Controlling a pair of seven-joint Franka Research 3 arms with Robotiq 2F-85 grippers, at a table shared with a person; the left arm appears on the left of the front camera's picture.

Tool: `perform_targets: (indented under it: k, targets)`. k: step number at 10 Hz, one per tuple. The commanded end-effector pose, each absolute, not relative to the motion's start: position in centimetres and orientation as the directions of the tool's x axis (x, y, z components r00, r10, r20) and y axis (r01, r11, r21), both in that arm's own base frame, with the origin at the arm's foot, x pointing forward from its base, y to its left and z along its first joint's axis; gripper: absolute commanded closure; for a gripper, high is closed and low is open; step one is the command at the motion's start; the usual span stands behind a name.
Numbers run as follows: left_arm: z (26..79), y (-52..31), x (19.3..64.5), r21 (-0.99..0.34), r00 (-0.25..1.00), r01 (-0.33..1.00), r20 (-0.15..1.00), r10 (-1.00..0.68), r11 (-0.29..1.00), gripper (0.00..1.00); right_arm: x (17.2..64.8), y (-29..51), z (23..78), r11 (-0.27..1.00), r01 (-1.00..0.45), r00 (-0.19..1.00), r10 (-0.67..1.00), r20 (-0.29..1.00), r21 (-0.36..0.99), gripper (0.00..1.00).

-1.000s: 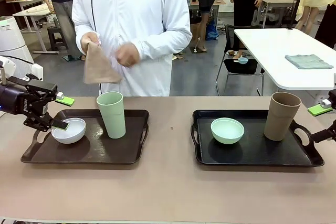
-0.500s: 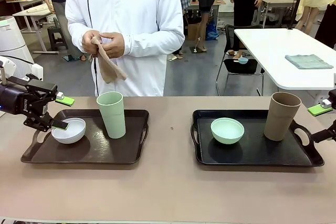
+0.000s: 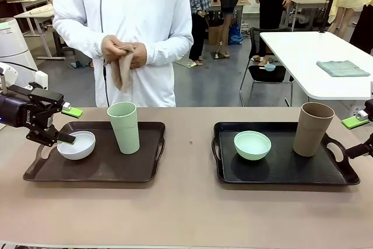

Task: Set up a tray with a mat and arrange the tableware.
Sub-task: Pick up the Picnic Bowl and Reusable plastic cup from the Handle tray in front of the human's position and hold them in the air.

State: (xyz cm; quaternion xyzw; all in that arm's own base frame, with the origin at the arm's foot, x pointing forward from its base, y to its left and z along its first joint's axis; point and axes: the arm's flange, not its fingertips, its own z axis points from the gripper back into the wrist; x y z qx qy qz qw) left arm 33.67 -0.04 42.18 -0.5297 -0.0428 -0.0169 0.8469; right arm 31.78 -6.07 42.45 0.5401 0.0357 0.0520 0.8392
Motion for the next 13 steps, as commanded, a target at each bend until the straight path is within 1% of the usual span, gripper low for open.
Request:
perform_targets:
  k: [1,13]
  targets:
    - [42.30,-0.02,33.70,-0.900,0.993,0.095,0.113,0.018,0.425,0.00,31.79,-6.13,42.55,0.395,-0.063,0.991,0.131,0.012,0.917,0.00]
    - [42.30,-0.02,33.70,-0.900,0.993,0.095,0.113,0.018,0.425,0.00,31.79,-6.13,42.55,0.395,-0.063,0.991,0.131,0.012,0.917,0.00]
